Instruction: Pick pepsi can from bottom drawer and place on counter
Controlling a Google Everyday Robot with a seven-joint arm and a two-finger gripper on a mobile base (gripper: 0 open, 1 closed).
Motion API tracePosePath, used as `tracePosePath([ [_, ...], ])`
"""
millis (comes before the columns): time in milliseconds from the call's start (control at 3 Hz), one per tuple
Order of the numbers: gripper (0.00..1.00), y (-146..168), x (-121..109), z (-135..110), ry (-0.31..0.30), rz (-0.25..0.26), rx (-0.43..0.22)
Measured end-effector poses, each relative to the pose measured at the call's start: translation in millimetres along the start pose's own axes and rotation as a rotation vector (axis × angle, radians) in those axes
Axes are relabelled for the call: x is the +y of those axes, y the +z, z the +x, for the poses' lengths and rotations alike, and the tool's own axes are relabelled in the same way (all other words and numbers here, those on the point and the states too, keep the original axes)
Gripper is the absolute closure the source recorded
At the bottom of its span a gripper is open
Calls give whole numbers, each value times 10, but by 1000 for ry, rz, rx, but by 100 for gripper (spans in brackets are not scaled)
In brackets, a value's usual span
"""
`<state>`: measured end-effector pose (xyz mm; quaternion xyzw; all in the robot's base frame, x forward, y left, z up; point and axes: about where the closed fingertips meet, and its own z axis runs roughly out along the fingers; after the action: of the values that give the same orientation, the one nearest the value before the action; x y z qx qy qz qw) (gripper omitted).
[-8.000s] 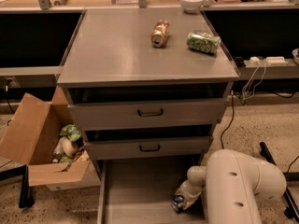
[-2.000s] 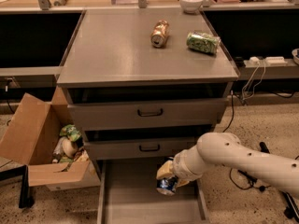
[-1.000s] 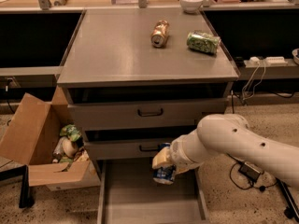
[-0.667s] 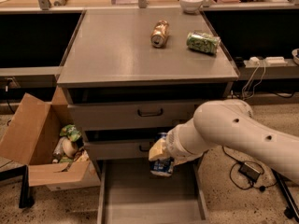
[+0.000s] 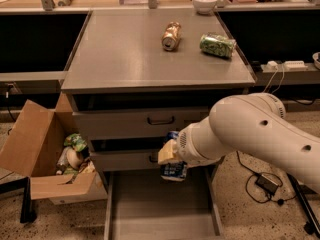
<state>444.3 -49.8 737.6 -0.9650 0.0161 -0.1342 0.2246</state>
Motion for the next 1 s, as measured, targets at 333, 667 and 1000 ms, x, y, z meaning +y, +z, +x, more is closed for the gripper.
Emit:
tracePosePath([
  [333, 100, -195, -178, 236, -43, -8, 45],
  [667, 100, -569, -524, 769, -110, -34, 107],
  [1000, 100, -742, -702, 1277, -140, -75, 123],
])
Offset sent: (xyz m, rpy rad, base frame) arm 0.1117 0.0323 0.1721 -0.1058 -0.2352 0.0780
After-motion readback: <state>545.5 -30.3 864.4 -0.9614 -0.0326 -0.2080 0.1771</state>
